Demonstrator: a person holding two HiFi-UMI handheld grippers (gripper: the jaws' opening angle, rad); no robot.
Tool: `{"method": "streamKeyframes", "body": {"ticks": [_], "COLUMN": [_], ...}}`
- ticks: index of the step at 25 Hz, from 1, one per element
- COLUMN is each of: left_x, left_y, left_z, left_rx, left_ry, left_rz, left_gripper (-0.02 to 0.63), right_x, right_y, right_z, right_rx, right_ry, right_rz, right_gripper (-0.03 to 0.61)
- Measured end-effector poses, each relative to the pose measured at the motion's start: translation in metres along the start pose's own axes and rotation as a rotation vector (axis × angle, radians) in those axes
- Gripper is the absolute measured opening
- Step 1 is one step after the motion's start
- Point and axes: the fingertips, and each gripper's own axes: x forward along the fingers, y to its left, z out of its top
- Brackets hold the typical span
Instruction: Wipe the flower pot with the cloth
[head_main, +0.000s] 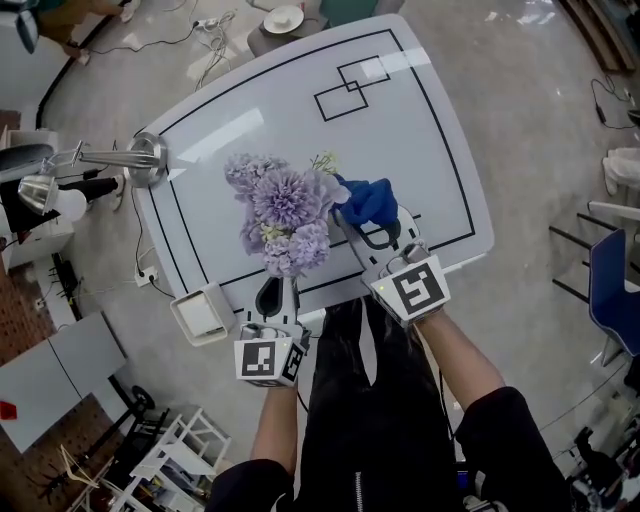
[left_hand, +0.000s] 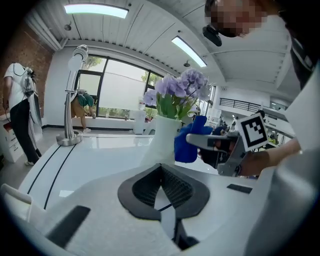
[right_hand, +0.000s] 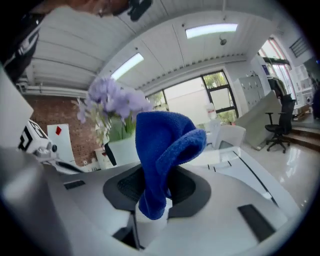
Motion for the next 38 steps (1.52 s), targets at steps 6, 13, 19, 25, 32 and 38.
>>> {"method": "streamKeyframes", "body": {"ticks": [6,13,19,25,32,38], "left_x": [0.002,-0.006,-0.015,-0.031,-0.046,-0.054], "left_y": [0.005,0.011,0.018,0.021,0.036,0.044], "left_z": [0.000,-0.003,-0.008,-0.016,-0.024,-0.025], "left_rx": [-0.009,-0.025,-0.045,-0.054,-0.061,-0.082], "left_ry": [-0.003,-0.011,-0.027,-0.029,-0.032,-0.049], "left_rz": [0.009,0.028,0.025,0.011,0.014,0.011], "left_gripper": [0.006,0.006,0.006,0.006,0.006,0.006], "right_x": [0.020,0.027,-0.022,-0.024,-0.022,-0.042], "right_y": [0.007,-0.017,0.000,0.026,0.016,0.092], "right_z": [0.014,-0.044,0.004,-0.017,-0.096,-0.030], "right_rx": [-0.050,-0.006,0.030,0.008,0.064,-0.110], "right_ry": [-0.027,0.160,0.006,0.022,0.262,0.141], "right_rz": [0.100,0.001,-0.093,-0.109,-0.183,0.000], "right_gripper": [0.102,0.101,0.101,0.101,0.102,0.101]}}
